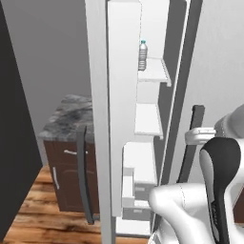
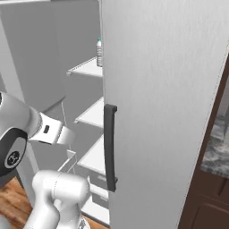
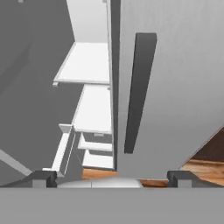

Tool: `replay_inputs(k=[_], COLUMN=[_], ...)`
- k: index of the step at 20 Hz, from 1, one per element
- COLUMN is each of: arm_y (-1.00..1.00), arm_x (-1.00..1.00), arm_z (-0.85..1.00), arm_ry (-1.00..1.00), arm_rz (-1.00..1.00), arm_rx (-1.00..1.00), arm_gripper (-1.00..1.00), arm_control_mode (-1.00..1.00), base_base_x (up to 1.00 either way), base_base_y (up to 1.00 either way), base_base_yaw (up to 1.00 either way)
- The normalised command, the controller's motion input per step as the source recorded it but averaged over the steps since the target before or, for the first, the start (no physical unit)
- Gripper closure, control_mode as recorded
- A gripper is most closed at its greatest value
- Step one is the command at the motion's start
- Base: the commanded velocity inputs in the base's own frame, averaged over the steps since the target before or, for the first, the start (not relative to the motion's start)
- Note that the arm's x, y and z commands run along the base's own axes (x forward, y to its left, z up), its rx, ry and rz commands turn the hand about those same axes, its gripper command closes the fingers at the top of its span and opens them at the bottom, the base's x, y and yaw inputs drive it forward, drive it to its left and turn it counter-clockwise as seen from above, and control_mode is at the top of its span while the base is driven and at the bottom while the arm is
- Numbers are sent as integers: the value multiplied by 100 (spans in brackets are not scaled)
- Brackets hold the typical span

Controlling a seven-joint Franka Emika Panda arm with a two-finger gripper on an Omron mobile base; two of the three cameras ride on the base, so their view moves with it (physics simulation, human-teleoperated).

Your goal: Take the bottled waters from the counter and place them in the freezer to freeze. Close the freezer door after placing the bottles.

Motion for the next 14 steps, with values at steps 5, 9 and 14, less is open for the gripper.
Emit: replay_inputs(k=[5,9,14], arm_y=[0,0,0], arm_x=[0,0,0], arm_z=[0,0,0], arm_ry=[0,0,0], arm_rz=[0,0,0], arm_rx=[0,0,0], arm_gripper=[-100,-100,-100], arm_control_mode=[100,100,100], base_base_x=[-53,-13,0], base_base_y=[-36,-70,-98], base_base_yaw=[-18,-9,-8])
